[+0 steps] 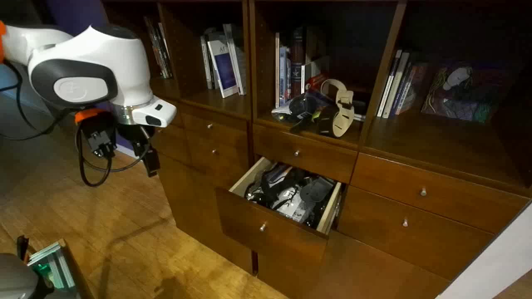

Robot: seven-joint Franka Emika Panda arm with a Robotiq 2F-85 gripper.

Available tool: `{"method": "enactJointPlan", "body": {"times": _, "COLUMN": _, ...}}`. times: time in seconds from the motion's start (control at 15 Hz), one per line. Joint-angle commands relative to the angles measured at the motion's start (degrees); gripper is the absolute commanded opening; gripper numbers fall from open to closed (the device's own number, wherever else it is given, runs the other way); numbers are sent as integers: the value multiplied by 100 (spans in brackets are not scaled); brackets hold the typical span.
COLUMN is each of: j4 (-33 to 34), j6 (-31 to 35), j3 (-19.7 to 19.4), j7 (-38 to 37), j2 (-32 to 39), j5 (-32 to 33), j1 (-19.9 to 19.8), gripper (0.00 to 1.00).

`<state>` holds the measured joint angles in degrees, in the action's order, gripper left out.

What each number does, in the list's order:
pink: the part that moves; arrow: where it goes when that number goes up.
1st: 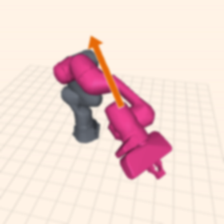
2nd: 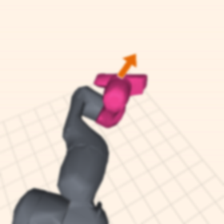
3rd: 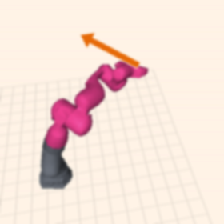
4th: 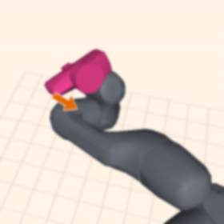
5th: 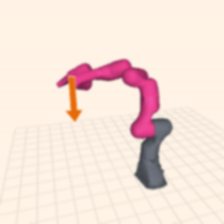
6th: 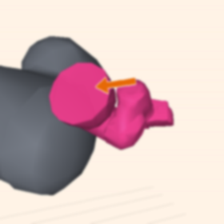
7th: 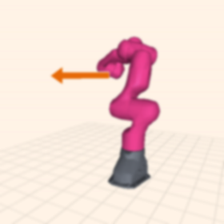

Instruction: Close the drawer

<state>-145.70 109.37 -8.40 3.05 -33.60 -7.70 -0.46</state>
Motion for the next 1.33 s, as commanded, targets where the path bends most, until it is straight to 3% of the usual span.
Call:
{"method": "enactJointPlan", "body": {"times": 0.0, "j4": 11, "j6": -20, "j3": 100, "j7": 53, "j2": 12, "j5": -56, "j1": -116, "gripper": 100}}
{"method": "enactJointPlan", "body": {"times": 0.4, "j4": 11, "j6": -20, "j3": 100, "j7": 53, "j2": 12, "j5": -56, "j1": -116, "gripper": 100}}
{"method": "enactJointPlan", "body": {"times": 0.87, "j4": 765, "j6": 843, "j3": -93, "j7": 189, "j2": 704, "j5": -32, "j1": -275, "gripper": 100}}
{"method": "enactJointPlan", "body": {"times": 1.13, "j4": 1202, "j6": 1285, "j3": -17, "j7": -136, "j2": 1205, "j5": 486, "j1": -672, "gripper": 100}}
{"method": "enactJointPlan", "body": {"times": 1.27, "j4": 1344, "j6": 1546, "j3": 34, "j7": -107, "j2": 1417, "j5": 1096, "j1": -891, "gripper": 100}}
